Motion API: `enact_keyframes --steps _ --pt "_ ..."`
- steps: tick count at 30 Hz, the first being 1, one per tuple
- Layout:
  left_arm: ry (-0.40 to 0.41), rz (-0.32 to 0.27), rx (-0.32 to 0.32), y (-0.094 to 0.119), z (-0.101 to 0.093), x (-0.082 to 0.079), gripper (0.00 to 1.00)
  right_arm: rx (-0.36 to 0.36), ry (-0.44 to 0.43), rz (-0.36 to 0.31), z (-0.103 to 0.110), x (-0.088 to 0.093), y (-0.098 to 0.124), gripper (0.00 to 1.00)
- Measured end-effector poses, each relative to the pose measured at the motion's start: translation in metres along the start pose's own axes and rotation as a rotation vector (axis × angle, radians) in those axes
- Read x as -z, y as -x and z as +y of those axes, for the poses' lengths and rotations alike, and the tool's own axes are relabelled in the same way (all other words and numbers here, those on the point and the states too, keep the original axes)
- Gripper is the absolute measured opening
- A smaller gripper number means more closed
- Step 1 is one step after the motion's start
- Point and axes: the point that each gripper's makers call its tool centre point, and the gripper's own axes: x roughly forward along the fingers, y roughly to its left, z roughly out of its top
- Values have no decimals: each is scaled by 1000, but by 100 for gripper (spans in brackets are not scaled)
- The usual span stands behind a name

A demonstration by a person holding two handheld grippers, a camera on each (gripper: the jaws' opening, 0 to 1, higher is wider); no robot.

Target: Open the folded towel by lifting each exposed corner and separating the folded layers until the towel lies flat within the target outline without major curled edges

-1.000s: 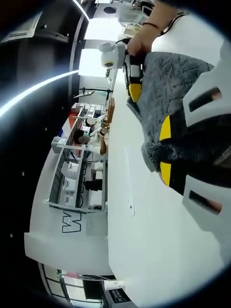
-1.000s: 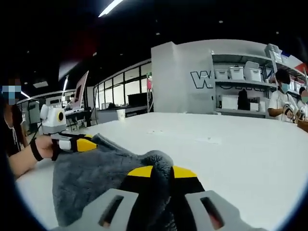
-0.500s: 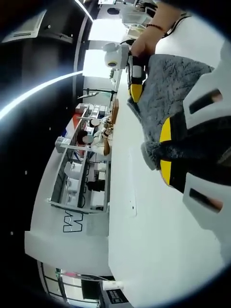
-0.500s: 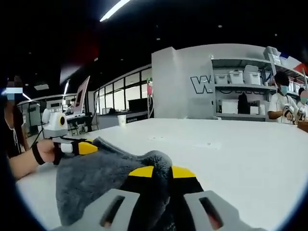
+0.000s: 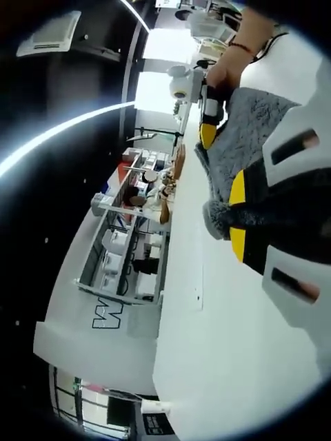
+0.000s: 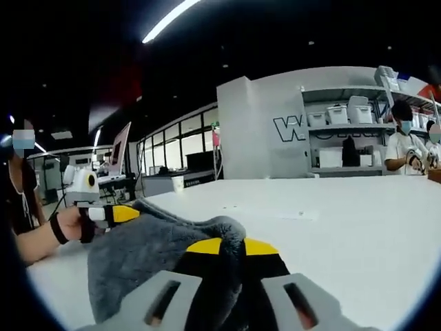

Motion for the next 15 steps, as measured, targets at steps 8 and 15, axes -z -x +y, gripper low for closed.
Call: enact_keyframes --steps 8,15 --pt "28 -18 1 2 -1 -3 5 -5 -37 -27 2 -5 3 0" --pt "13 -39 7 4 -5 -8 5 -2 -43 -44 2 -11 6 0"
